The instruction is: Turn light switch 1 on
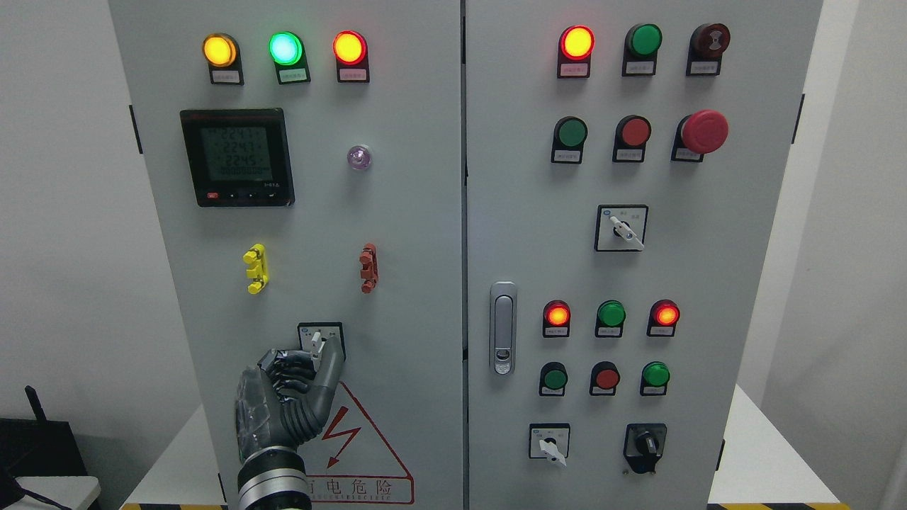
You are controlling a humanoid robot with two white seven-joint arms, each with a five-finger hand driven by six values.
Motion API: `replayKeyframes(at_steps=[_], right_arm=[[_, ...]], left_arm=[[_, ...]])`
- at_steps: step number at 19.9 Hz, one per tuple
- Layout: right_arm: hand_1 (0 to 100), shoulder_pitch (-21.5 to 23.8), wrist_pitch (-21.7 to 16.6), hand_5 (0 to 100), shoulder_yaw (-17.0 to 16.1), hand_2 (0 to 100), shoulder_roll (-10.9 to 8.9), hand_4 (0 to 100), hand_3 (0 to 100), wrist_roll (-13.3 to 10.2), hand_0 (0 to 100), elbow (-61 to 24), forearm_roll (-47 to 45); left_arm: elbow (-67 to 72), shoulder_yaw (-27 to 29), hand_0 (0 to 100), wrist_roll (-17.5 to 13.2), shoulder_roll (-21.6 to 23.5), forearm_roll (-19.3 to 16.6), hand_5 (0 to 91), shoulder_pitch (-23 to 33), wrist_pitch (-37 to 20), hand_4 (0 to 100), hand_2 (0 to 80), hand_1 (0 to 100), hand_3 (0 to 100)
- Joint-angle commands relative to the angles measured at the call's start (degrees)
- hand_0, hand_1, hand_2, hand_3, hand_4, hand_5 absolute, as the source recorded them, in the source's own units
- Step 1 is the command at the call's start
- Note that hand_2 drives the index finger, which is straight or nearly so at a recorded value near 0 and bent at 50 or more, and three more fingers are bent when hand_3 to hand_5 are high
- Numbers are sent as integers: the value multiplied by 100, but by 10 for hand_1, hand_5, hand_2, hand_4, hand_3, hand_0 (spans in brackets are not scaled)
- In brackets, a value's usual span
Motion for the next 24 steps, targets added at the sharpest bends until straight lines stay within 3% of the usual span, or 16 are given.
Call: replayKeyframes(at_steps=[1,24], right_arm=[[389,0,-3,0,0,0,0,0,0,-3,120,0,-97],[389,0,-3,0,0,0,0,0,0,-3,120,0,-105]], left_arm=[[16,-17,174,10,-5,2,707,-11,13,751,554,461,736],[16,-61,269,10,-23,-16,710,-99,171,755,565,407,744]])
